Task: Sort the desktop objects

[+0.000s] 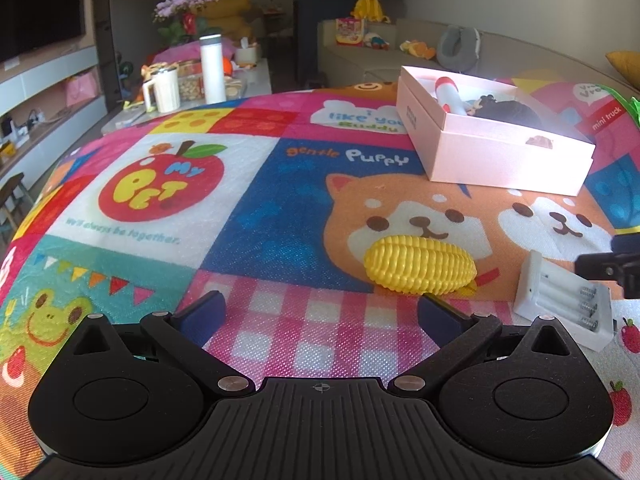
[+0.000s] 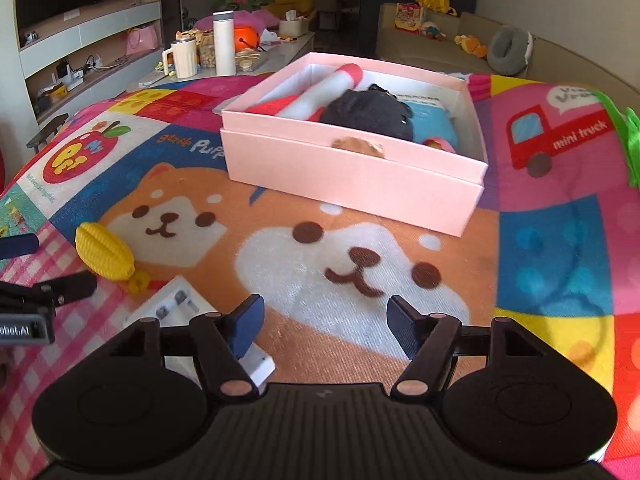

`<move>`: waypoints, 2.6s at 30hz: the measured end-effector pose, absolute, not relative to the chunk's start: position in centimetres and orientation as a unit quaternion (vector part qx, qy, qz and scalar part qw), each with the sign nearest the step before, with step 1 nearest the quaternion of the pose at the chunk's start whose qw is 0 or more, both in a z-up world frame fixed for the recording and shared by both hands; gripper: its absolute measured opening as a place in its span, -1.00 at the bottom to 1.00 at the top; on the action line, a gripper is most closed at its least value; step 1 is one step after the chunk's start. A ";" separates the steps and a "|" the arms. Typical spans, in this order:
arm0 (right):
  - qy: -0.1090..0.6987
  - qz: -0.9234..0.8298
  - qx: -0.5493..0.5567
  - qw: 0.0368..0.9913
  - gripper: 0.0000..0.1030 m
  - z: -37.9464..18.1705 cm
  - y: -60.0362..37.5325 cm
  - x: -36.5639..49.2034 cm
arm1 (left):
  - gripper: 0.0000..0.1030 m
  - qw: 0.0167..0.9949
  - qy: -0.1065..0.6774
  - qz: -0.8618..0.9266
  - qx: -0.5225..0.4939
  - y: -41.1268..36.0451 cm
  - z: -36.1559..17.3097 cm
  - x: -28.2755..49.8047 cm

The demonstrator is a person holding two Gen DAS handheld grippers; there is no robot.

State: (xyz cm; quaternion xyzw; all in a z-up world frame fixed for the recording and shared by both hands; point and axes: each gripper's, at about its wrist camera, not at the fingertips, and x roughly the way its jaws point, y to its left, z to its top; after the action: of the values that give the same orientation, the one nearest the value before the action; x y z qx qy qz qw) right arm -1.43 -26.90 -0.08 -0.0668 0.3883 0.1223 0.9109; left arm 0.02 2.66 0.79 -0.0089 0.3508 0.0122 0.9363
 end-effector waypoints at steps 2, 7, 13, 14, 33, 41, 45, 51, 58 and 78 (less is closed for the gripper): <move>0.372 0.112 -0.045 0.920 0.52 0.5 -28.5 -3.1 | 1.00 0.936 0.351 0.012 -0.009 2.7 0.8 0.0; 0.324 0.076 -0.039 0.942 0.64 1.0 -30.6 -5.9 | 1.00 0.936 0.351 0.012 -0.009 2.6 0.8 0.0; 0.319 0.056 -0.034 0.945 0.64 0.5 -31.3 -5.3 | 1.00 0.936 0.351 0.012 -0.009 2.6 0.8 0.0; 0.322 0.057 -0.033 0.945 0.63 0.5 -31.3 -4.9 | 1.00 0.936 0.351 0.012 -0.009 2.6 0.8 0.0; 0.355 0.158 -0.087 0.917 0.71 -0.7 -27.4 -8.9 | 1.00 0.937 0.350 0.010 -0.010 2.7 0.8 0.0; 0.337 0.033 -0.118 0.933 0.76 -0.9 -28.8 -5.9 | 1.00 0.937 0.350 0.009 -0.011 2.7 0.8 0.0; 0.331 0.104 -0.054 0.936 0.84 0.2 -28.7 -6.9 | 1.00 0.937 0.350 0.009 -0.010 2.7 0.8 0.0; 0.348 0.160 -0.034 0.923 1.00 -0.1 -23.9 -6.8 | 1.00 0.937 0.349 0.008 -0.012 2.8 0.9 0.0; 0.363 0.139 -0.034 0.921 0.90 -1.3 -21.4 -5.0 | 1.00 0.938 0.347 0.008 -0.020 3.0 1.0 0.0; 0.311 0.074 -0.056 0.946 0.69 -2.0 -27.4 -7.1 | 0.99 0.940 0.330 -0.080 0.024 -1.5 2.1 1.4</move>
State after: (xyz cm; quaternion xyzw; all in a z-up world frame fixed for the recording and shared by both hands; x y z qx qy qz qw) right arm -7.14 -27.43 -2.03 -0.0563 0.3115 0.0744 0.9457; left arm 1.36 -1.48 2.11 0.0244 0.3302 -0.0795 0.9402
